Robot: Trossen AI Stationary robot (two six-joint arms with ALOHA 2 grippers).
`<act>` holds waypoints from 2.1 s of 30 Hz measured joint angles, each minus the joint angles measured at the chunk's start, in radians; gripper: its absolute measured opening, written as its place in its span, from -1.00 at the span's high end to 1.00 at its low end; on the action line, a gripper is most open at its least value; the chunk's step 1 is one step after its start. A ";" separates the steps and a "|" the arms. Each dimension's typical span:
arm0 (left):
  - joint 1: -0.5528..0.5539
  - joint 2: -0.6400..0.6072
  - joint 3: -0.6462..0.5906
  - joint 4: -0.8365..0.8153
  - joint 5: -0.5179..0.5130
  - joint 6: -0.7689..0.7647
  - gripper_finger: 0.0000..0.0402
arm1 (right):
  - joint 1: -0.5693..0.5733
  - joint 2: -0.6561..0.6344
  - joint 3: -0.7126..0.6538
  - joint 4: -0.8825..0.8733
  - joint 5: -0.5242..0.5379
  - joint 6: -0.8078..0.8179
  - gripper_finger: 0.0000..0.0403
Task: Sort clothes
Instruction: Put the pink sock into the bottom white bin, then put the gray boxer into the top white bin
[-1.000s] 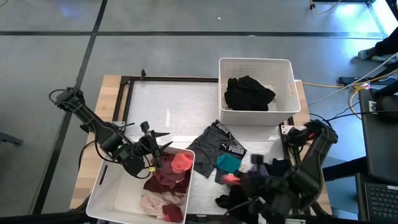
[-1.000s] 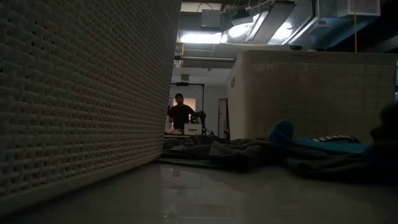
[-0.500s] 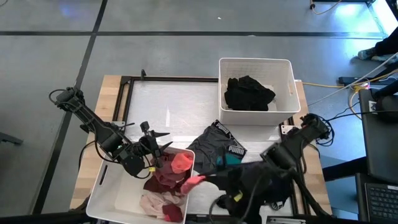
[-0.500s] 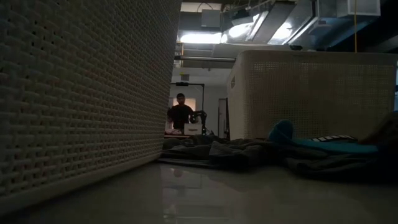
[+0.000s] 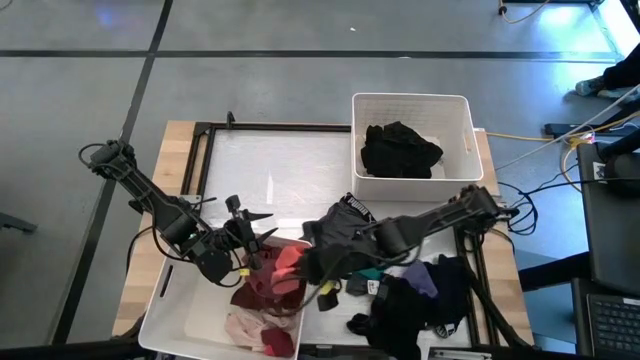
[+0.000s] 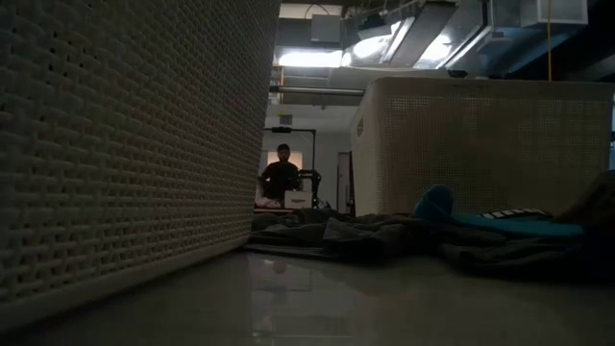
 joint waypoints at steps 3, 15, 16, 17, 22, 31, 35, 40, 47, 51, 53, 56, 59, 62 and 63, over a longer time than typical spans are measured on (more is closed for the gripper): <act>0.000 0.000 0.000 -0.002 0.001 0.000 0.22 | -0.021 0.031 0.000 0.004 -0.058 0.002 0.87; 0.025 0.008 0.000 0.035 0.100 -0.013 0.22 | -0.058 0.054 0.000 -0.032 -0.013 0.001 0.13; 0.028 0.015 0.000 0.048 0.121 -0.003 0.22 | -0.057 0.054 0.000 -0.043 -0.012 0.001 0.09; 0.028 0.024 0.000 0.065 0.132 0.016 0.22 | -0.056 0.054 0.000 -0.062 -0.012 0.002 0.05; 0.029 0.071 0.000 0.262 0.144 0.207 0.22 | -0.017 0.032 0.035 -0.240 -0.018 0.048 -0.02; 0.066 0.127 0.000 0.535 0.310 0.411 0.22 | 0.130 -0.088 0.026 -0.644 0.177 0.280 -0.03; 0.123 0.157 0.000 0.651 0.392 0.455 0.22 | 0.207 -0.161 -0.080 -0.685 0.252 0.394 -0.03; 0.209 0.159 0.032 0.685 0.509 0.455 0.22 | 0.298 -0.294 -0.330 -0.671 0.398 0.564 -0.03; 0.296 0.176 0.169 0.539 0.523 0.474 0.22 | 0.434 -0.548 -0.842 -0.411 0.592 0.809 -0.03; 0.341 0.248 0.289 0.433 0.551 0.472 0.22 | 0.497 -0.648 -1.103 -0.226 0.732 0.905 -0.03; 0.362 0.299 0.357 0.379 0.557 0.471 0.22 | 0.520 -0.676 -1.210 -0.133 0.813 0.940 -0.03; 0.391 0.383 0.476 0.278 0.558 0.469 0.22 | 0.543 -0.691 -1.326 -0.019 0.925 0.986 -0.03; 0.418 0.473 0.604 0.173 0.565 0.462 0.22 | 0.554 -0.691 -1.401 0.079 0.992 0.995 -0.03; 0.440 0.559 0.703 0.080 0.578 0.431 0.22 | 0.554 -0.690 -1.458 0.166 1.035 0.991 -0.03; 0.447 0.583 0.727 0.060 0.579 0.424 0.22 | 0.554 -0.689 -1.475 0.185 1.049 0.991 -0.03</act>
